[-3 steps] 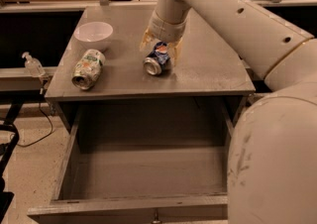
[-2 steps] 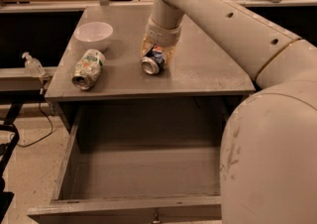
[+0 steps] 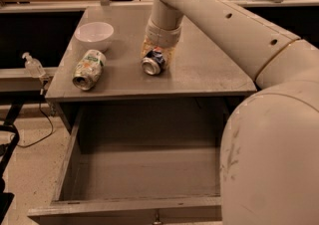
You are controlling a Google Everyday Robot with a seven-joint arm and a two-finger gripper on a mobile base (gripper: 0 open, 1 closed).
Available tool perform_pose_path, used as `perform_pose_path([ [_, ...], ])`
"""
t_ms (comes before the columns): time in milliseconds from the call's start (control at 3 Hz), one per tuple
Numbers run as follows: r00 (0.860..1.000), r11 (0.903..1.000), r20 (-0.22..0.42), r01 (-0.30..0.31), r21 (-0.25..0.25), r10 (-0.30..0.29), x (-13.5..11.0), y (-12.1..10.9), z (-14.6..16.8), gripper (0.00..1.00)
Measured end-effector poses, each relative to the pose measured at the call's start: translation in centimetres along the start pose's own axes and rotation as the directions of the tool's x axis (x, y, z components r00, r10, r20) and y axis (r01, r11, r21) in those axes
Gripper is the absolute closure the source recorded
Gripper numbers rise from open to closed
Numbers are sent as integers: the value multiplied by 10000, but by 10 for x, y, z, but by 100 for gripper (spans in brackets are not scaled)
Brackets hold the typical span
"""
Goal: Place pepsi can into top drawer
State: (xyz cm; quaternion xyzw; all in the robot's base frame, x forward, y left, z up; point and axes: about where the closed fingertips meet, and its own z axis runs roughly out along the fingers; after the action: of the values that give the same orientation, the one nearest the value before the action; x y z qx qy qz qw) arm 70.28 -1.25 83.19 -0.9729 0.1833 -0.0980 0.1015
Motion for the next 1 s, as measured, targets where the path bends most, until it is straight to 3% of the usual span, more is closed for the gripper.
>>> perform_pose_path([
  [333,10000,10000,0,0,1,0,0,0,-1,100],
  [667,9985,9953,215,486,833,-506,-18,3,-27,100],
  [1000,9964,9896,407,682,1266,-739,-27,7,-38,100],
])
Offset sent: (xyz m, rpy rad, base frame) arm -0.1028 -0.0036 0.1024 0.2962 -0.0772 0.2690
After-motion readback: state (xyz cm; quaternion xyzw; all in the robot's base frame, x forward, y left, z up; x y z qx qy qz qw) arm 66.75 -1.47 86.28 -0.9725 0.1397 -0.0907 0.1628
